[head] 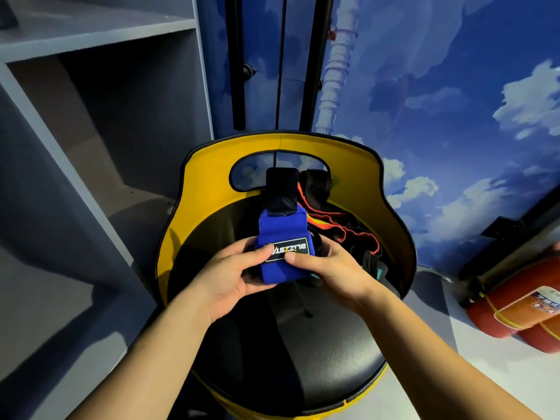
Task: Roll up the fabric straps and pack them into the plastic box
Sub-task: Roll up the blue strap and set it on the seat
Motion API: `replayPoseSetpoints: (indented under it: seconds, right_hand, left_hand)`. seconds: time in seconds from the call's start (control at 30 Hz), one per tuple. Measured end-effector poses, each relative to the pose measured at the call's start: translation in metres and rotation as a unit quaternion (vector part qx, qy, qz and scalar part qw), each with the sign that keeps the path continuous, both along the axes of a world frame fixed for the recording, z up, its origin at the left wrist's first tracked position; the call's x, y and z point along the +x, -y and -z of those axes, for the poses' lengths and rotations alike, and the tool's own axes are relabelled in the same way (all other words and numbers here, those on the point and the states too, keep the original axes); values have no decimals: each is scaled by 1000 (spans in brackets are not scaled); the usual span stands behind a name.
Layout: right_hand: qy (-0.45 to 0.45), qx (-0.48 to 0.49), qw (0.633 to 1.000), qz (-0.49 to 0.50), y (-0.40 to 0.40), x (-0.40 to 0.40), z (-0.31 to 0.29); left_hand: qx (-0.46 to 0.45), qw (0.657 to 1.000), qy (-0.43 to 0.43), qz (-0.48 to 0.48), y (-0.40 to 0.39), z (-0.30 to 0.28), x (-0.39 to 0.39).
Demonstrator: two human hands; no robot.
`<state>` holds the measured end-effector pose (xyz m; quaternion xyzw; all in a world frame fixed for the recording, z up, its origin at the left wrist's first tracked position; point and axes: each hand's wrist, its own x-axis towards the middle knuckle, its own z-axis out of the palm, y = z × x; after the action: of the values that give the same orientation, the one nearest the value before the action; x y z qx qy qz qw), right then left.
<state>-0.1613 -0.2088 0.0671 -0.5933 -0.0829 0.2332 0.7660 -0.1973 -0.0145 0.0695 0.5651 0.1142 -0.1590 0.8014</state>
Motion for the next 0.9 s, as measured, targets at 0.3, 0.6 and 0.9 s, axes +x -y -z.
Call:
replayPoseSetpoints:
  seconds: [0.3,0.6,0.9]
  right_hand:
    - [250,-220,928,167,8,17,-13]
    - [384,-271,874,120,1,5,-18]
    - [592,-319,736,77,1,-4,-6]
  left_hand:
    - [76,996,-40,22,5,14,-2]
    - [75,995,-65,-20,-3,18,2]
    - [63,983,-19,-173,-3,7,12]
